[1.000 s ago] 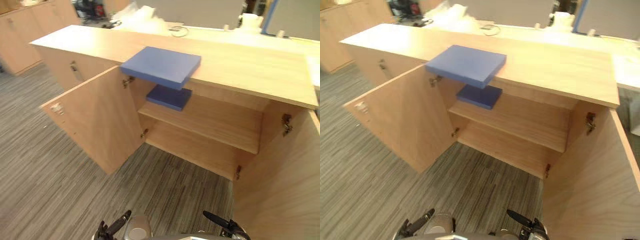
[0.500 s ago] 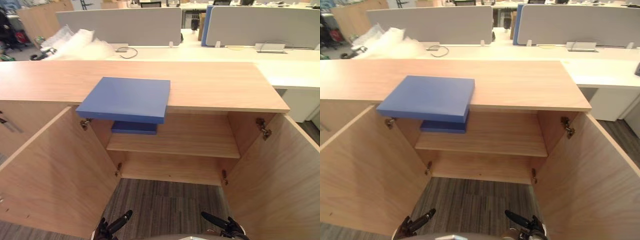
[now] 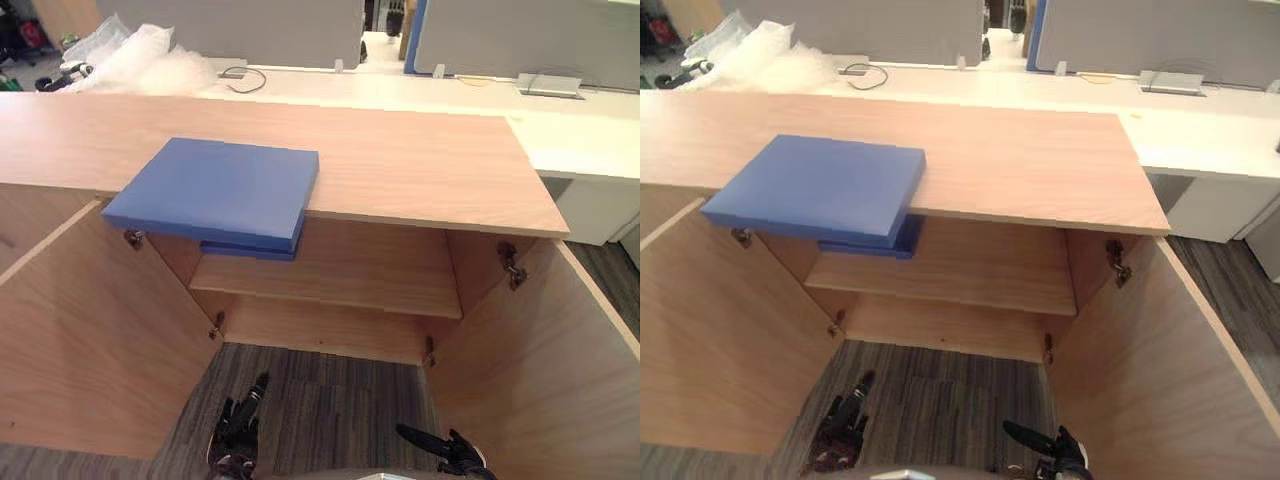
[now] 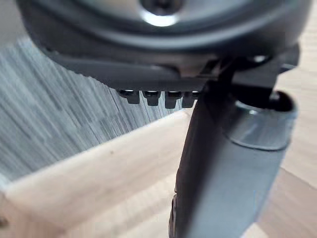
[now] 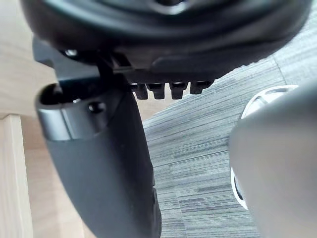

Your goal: Walk over to the cabinet, pick up the folder, carry it to the office cabinet, place the folder inside the office cabinet, then close the office cabinet door

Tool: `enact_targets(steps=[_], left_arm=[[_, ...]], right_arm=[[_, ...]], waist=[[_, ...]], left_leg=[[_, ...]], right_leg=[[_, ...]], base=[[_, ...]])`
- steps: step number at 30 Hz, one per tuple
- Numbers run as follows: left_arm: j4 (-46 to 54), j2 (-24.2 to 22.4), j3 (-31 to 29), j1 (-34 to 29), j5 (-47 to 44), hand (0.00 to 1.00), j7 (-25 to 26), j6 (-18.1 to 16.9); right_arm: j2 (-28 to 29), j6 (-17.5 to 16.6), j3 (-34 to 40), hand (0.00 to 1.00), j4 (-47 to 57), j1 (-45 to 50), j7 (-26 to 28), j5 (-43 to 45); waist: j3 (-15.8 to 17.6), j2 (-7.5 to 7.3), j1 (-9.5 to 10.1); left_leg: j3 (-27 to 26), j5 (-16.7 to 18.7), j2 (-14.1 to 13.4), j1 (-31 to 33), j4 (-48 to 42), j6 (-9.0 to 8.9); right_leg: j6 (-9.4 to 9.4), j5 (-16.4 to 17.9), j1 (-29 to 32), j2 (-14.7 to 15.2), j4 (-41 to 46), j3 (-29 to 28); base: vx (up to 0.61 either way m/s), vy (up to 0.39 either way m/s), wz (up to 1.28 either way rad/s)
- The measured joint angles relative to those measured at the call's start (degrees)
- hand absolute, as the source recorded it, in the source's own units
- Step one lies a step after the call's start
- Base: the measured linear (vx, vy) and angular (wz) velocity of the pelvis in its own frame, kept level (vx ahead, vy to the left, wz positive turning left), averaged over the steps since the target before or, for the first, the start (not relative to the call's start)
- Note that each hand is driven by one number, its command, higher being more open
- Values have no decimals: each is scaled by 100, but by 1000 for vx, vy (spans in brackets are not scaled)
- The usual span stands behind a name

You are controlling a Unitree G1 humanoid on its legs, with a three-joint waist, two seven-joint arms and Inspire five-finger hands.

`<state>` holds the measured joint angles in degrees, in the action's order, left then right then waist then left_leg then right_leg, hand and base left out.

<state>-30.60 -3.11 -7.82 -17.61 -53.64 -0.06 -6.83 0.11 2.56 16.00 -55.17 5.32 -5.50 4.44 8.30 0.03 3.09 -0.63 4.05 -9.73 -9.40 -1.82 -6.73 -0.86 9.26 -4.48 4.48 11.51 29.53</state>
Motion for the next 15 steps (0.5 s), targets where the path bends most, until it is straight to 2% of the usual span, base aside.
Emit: enact_targets(steps=[4,8,10,13,15], left_arm=[[1417,-42,64,-256,-385,100,22,-19],[2996,-77,-8,-258,-440,100,135,-334],[3465,-87,-111,-303,-342,100,263,-413],[4184,-131,-407,-452,450,100,694,-525],[4624,-177,-618,-609,1446,100,1163,-523]], right_arm=[[2,8,-239,100,120,39,-3,-4],[-19,11,-484,100,184,124,-4,-48],[-1,14,-484,100,204,123,-1,-48],[39,17,-484,100,248,160,-7,-42],[96,36,-485,100,315,218,-11,-35]], waist=[[-19,-23,64],[-43,-67,302],[-43,-79,312],[-54,-109,368],[-73,-142,480]], left_leg=[[-26,-47,20,-58,36,4],[32,-49,66,62,-39,5],[154,-48,86,83,-36,5],[289,-12,105,127,-51,12],[307,101,97,174,-122,41]], right_leg=[[-13,-196,-230,-73,-405,25],[-58,-237,-259,-17,-488,165],[-64,-247,-289,-12,-504,249],[-89,-262,-394,-8,-556,402],[-116,-278,-429,-23,-585,478]], base=[[21,-7,4],[-22,31,16],[-28,26,26],[-53,18,28],[-53,35,19]])
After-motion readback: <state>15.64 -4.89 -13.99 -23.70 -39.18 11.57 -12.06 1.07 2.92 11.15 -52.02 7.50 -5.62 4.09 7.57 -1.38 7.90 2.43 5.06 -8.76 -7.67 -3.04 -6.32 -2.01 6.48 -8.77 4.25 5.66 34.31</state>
